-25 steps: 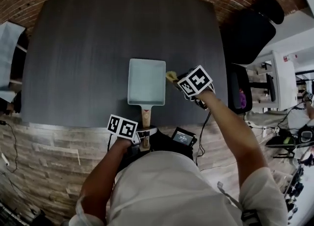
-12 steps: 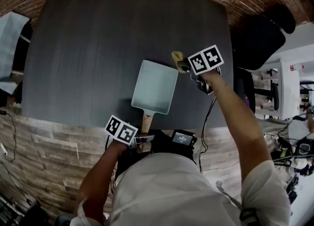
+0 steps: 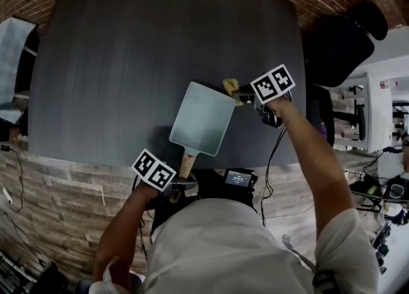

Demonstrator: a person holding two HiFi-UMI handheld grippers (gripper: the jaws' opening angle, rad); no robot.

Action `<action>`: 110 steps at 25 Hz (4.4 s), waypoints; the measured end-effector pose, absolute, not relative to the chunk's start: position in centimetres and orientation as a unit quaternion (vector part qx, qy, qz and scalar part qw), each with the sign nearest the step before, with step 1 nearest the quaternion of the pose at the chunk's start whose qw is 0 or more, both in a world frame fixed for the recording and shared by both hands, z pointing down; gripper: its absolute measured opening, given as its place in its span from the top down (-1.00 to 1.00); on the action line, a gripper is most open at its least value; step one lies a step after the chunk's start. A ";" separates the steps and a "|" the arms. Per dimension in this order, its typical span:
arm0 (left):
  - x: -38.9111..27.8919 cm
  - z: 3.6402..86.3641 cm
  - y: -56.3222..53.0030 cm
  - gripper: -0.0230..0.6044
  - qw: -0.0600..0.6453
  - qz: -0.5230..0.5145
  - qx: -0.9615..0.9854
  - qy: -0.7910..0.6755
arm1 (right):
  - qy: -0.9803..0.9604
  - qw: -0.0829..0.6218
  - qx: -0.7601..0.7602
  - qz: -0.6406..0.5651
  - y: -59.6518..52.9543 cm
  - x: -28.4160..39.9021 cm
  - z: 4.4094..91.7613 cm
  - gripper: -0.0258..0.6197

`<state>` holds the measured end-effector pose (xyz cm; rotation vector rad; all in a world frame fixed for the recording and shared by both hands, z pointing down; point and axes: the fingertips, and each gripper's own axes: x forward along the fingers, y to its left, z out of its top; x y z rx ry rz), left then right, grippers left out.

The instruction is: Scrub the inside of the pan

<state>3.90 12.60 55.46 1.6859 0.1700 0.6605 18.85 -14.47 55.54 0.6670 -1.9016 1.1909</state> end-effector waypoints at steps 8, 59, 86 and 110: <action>3.2 55.6 13.4 0.71 0.597 0.320 0.729 0.098 | -0.755 0.398 0.218 0.473 -14.2 17.0 55.8 0.75; 2.4 55.1 13.0 0.72 0.658 0.211 0.721 0.042 | -0.805 0.510 0.184 0.239 -18.2 3.6 54.6 0.75; 2.2 55.5 11.3 0.73 0.654 0.168 0.736 -0.044 | -0.785 0.555 0.126 0.242 -10.7 0.1 55.1 0.75; 2.3 55.6 11.3 0.73 0.650 0.166 0.740 -0.047 | -0.777 0.574 0.072 0.248 -4.0 -5.0 55.1 0.75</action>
